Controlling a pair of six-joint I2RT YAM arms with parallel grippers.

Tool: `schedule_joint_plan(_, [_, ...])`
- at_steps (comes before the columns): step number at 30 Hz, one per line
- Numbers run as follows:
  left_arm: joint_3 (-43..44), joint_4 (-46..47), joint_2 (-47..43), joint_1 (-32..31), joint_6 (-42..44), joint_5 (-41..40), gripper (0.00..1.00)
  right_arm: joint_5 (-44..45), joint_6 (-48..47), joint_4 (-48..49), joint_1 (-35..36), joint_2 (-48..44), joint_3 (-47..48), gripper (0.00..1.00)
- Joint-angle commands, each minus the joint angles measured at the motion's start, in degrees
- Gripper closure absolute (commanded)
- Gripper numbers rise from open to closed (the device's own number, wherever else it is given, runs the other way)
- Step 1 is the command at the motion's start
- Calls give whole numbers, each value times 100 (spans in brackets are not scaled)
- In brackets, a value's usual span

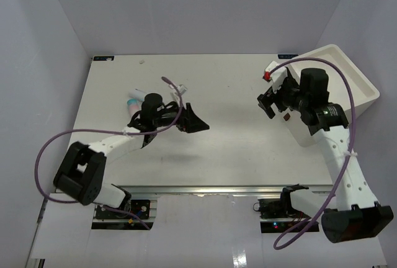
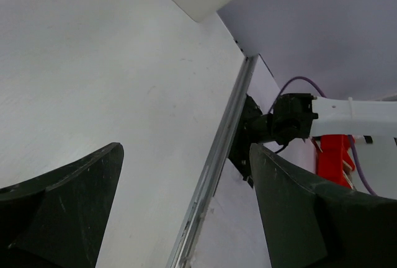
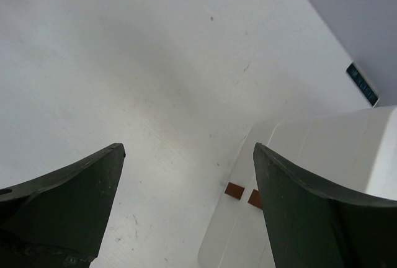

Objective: Organize the makeup

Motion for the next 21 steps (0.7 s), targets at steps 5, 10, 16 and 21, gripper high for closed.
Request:
schedule_joint_plan(5, [2204, 923, 2386, -1217, 583, -427, 12, -854, 400, 225, -339, -866, 555, 8])
schedule_joint_plan(10, [3235, 1237, 3726, -1821, 1426, -961, 14, -493, 1303, 580, -429, -1086, 711, 5])
schedule_joint_plan(16, [5032, 1063, 5248, -2225, 2006, -1762, 16, -897, 1957, 747, -482, -857, 1053, 1])
schedule_joint_plan(21, [6457, 951, 6144, -2450, 2313, -1971, 17, -1326, 2190, 883, -518, -632, 983, 0])
